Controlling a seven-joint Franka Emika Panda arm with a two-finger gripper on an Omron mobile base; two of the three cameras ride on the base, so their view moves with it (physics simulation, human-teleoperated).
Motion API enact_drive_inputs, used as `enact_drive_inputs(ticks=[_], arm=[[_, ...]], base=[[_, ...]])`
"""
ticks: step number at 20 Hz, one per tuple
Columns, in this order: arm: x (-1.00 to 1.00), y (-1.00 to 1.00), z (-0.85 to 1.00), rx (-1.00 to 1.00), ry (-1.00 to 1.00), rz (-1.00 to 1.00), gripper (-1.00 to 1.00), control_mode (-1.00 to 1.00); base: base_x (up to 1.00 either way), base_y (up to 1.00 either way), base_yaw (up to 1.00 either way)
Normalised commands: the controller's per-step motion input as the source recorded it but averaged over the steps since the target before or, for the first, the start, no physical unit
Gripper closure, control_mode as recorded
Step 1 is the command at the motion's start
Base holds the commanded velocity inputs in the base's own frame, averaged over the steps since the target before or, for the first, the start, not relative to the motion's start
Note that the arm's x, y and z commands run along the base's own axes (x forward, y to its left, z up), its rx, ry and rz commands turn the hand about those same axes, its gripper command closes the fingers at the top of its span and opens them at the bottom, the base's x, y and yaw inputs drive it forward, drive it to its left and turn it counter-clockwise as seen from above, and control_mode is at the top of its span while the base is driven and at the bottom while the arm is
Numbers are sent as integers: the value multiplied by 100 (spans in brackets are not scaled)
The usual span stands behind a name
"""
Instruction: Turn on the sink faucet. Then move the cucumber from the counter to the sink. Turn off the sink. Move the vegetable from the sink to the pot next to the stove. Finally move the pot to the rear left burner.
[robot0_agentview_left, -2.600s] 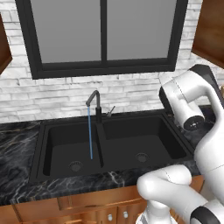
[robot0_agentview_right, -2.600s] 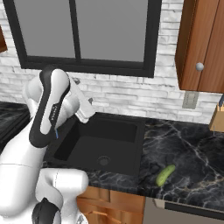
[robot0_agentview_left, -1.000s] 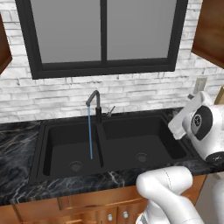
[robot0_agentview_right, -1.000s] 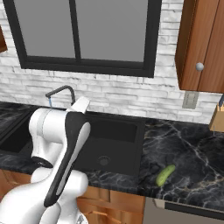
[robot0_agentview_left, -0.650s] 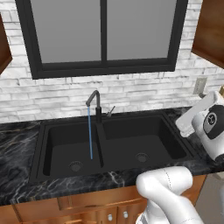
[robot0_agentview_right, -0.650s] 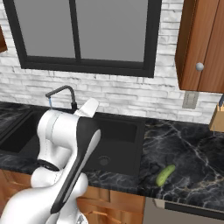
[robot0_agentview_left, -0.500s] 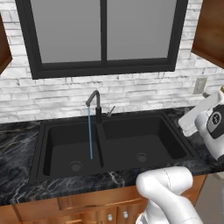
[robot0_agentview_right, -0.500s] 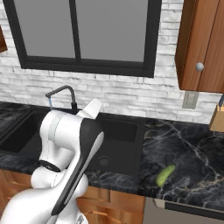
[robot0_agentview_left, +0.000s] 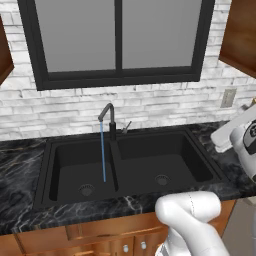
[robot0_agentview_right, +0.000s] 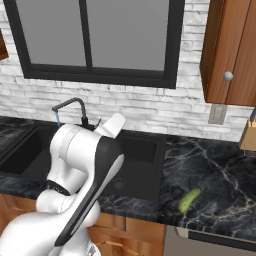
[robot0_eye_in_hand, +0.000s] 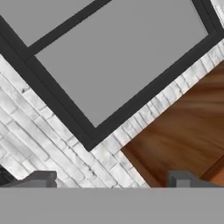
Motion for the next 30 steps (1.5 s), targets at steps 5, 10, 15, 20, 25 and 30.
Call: enact_drive_inputs(ticks=[5, 10, 15, 20, 25, 30], arm=[[-40, 16, 65, 46, 41, 0, -100, -100], [-44, 13, 61, 42, 46, 4, -100, -100], [-49, 10, 59, 40, 49, 7, -100, -100], [-46, 8, 55, 35, 52, 11, -100, -100], [-38, 3, 50, 32, 56, 13, -100, -100], [-36, 0, 46, 31, 57, 14, -100, -100]], base=[[0, 0, 0], [0, 0, 0], [0, 0, 0], [0, 0, 0], [0, 0, 0], [0, 0, 0]])
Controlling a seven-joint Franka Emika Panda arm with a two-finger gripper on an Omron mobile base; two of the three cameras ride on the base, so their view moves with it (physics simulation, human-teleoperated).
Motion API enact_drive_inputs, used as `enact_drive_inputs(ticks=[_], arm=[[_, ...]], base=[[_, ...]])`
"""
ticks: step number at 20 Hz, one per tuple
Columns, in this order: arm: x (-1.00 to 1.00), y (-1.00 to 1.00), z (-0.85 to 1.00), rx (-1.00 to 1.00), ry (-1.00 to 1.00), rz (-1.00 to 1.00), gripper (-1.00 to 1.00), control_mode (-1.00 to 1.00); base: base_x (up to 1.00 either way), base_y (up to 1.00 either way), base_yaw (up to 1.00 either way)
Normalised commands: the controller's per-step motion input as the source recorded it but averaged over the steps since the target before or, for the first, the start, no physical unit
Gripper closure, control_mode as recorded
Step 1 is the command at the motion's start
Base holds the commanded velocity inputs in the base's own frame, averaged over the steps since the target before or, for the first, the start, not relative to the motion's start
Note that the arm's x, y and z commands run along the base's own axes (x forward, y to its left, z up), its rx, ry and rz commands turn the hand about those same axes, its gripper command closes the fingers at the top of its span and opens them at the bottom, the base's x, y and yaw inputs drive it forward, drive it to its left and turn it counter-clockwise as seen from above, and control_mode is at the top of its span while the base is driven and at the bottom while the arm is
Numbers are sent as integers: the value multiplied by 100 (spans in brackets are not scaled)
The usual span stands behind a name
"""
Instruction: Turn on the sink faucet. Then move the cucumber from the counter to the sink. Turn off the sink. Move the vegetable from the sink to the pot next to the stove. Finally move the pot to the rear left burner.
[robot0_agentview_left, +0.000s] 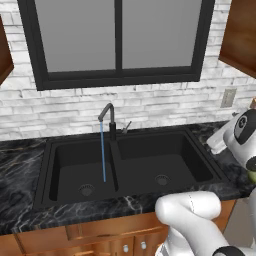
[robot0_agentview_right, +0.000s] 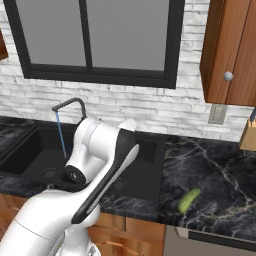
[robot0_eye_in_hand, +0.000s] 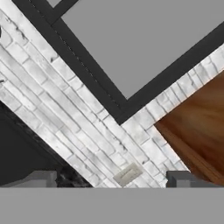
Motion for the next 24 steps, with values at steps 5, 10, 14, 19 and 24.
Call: enact_drive_inputs(ticks=[5, 10, 14, 19, 24], arm=[[-38, 0, 7, 48, 40, 16, -100, -100], [-1, -28, 4, 25, 13, 3, -100, -100], [0, -6, 37, -27, 5, -2, -100, -100], [0, -3, 34, -54, -8, -6, -100, -100], [0, -1, 33, -60, -8, -8, -100, -100]], base=[[0, 0, 0], [0, 0, 0], [0, 0, 0], [0, 0, 0], [0, 0, 0]])
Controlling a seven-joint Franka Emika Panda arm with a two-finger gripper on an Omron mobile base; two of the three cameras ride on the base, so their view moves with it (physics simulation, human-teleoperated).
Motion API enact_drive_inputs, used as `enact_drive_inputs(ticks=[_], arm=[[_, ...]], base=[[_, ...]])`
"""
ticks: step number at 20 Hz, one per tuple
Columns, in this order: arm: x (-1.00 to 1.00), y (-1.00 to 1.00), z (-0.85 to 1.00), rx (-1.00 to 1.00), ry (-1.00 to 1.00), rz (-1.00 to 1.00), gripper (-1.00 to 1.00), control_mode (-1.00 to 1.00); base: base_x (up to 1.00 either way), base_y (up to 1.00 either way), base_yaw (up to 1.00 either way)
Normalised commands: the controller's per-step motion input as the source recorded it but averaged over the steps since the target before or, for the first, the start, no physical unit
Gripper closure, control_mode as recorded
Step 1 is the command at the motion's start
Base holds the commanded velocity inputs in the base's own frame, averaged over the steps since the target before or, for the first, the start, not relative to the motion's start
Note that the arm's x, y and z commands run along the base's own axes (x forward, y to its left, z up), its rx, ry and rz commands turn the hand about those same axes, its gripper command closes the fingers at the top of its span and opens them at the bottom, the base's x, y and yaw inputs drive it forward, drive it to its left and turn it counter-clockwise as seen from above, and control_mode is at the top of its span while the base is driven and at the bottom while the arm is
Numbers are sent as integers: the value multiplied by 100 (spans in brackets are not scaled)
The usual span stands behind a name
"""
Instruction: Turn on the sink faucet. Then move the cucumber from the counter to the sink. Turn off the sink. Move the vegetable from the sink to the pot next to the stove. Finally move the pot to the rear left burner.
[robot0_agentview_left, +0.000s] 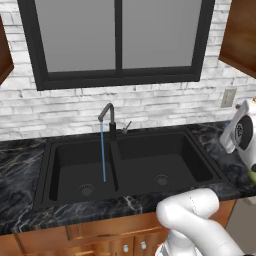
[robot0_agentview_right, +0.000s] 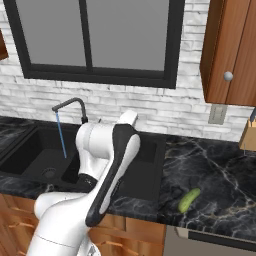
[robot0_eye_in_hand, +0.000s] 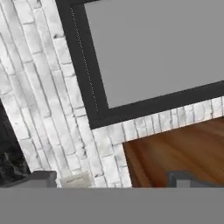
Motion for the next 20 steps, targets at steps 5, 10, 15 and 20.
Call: enact_drive_inputs(ticks=[5, 10, 15, 20], arm=[[-3, 0, 24, -72, -10, -7, -100, -100], [-13, 0, 10, -75, -13, -6, -100, -100], [-23, 1, 0, -75, -14, -9, -100, -100], [-25, 18, 8, -58, -8, -21, -100, -100]], base=[[0, 0, 0], [0, 0, 0], [0, 0, 0], [0, 0, 0]])
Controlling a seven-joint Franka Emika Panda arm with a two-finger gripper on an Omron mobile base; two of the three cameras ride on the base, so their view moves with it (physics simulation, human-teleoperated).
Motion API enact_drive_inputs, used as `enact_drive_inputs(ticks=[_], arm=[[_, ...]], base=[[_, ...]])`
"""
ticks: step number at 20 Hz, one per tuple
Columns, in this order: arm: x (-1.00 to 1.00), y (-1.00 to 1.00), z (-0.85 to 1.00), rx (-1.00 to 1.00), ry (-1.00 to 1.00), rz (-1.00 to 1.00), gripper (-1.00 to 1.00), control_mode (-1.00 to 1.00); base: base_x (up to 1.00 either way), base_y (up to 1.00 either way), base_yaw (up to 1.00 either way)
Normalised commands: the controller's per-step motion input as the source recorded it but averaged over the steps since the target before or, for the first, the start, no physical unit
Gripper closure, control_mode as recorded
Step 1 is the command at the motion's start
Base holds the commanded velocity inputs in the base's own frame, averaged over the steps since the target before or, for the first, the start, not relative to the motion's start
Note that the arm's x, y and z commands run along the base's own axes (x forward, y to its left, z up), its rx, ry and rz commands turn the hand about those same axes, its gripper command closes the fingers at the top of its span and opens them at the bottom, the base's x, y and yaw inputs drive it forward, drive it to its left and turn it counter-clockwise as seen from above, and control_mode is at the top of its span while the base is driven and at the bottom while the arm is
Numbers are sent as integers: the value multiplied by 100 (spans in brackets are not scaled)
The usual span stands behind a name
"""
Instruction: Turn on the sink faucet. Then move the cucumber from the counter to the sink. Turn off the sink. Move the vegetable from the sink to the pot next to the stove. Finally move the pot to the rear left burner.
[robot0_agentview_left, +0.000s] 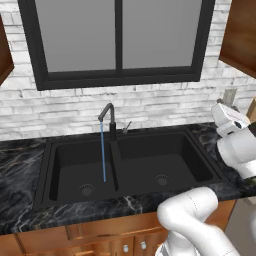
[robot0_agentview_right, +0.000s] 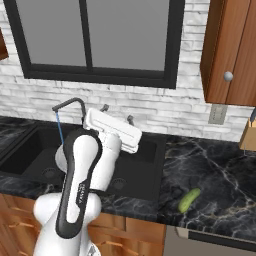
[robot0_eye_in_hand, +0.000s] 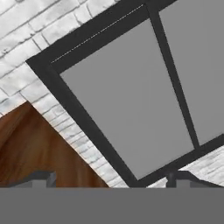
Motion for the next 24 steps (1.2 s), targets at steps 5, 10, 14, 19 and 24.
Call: enact_drive_inputs(ticks=[5, 10, 14, 19, 24], arm=[[-13, 21, 7, -58, -17, -15, -100, -100], [0, 24, 5, -75, -31, -5, -100, -100], [0, 24, 5, -75, -30, -2, -100, -100], [0, 18, 8, -75, -26, -5, -100, -100], [-12, 15, 2, -75, -22, -7, -100, -100]], base=[[0, 0, 0], [0, 0, 0], [0, 0, 0], [0, 0, 0], [0, 0, 0]])
